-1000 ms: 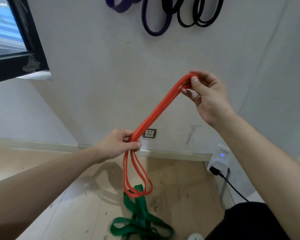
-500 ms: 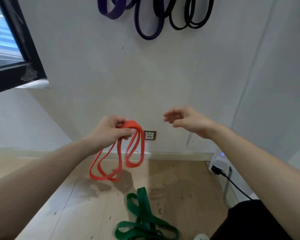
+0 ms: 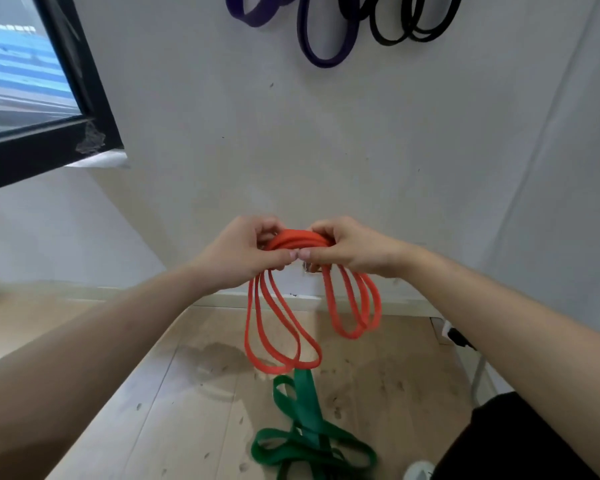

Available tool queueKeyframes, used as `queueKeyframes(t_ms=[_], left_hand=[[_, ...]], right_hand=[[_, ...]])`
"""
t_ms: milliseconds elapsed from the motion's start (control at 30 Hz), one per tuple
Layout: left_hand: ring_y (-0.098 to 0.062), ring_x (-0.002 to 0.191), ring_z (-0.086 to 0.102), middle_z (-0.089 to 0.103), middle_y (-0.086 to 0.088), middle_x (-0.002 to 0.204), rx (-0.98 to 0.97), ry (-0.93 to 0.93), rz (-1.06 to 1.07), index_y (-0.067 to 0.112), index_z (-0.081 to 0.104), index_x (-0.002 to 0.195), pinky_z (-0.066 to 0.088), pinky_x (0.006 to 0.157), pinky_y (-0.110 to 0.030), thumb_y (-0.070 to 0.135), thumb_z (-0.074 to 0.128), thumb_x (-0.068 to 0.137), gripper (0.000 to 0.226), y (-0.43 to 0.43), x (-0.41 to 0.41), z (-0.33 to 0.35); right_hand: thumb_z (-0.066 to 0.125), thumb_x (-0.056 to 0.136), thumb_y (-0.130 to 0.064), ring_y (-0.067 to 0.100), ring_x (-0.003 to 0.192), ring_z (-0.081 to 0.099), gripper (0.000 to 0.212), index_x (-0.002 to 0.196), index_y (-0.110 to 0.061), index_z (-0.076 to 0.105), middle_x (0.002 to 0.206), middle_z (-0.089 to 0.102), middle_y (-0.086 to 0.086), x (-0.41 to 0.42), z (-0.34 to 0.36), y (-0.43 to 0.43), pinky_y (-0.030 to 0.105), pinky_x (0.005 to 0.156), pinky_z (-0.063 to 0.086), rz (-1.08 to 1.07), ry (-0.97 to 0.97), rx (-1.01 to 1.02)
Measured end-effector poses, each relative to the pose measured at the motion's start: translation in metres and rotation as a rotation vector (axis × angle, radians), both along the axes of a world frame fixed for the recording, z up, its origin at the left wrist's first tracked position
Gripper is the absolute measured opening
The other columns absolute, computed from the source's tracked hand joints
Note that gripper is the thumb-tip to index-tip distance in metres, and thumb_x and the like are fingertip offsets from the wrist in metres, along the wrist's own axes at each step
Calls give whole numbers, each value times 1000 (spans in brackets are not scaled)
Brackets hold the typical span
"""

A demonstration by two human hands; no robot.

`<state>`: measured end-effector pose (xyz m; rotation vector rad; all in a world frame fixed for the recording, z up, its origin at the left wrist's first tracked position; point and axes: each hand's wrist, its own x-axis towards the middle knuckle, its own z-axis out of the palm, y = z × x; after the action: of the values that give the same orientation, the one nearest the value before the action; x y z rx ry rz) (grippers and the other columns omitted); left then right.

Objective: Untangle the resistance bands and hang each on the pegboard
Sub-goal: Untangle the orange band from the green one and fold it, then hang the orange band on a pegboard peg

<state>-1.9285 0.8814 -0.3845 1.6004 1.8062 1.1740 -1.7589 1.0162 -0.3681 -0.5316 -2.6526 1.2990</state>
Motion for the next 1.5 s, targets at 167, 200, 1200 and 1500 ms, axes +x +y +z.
queueKeyframes(t_ms=[167, 200, 1200, 1500], left_hand=[[-22, 82, 74, 76, -7, 84, -11, 39, -20, 13, 70, 99, 60, 85, -42, 13, 79, 85, 17, 4, -1, -6], [-19, 84, 74, 75, -6, 87, -25, 46, -23, 12, 71, 98, 60, 87, -41, 13, 79, 85, 14, 4, -2, -8], [-10, 59, 58, 62, -4, 79, 316, -680, 302, 5, 68, 102, 52, 58, -23, 13, 70, 94, 12, 100, 42, 131], [-16, 72, 64, 70, -16, 99, 472, -478, 170, 13, 58, 116, 57, 70, -29, 17, 71, 93, 26, 148, 71, 247]], right_hand=[[68, 95, -25, 26, 88, 73, 30, 105, 3, 64, 94, 69, 24, 8, 11, 4, 51, 90, 58, -41, 57, -5], [67, 95, -24, 26, 90, 73, 28, 104, 3, 64, 93, 69, 22, 9, 12, 3, 48, 91, 58, -60, 95, -19], [66, 95, -9, 26, 76, 71, 44, 127, -38, 56, 90, 67, 9, 55, 66, 43, 48, 77, 61, -403, 597, 52], [64, 98, -14, 17, 77, 72, 38, 125, -41, 61, 95, 70, 2, 85, 186, 98, 38, 78, 62, -585, 812, 260]])
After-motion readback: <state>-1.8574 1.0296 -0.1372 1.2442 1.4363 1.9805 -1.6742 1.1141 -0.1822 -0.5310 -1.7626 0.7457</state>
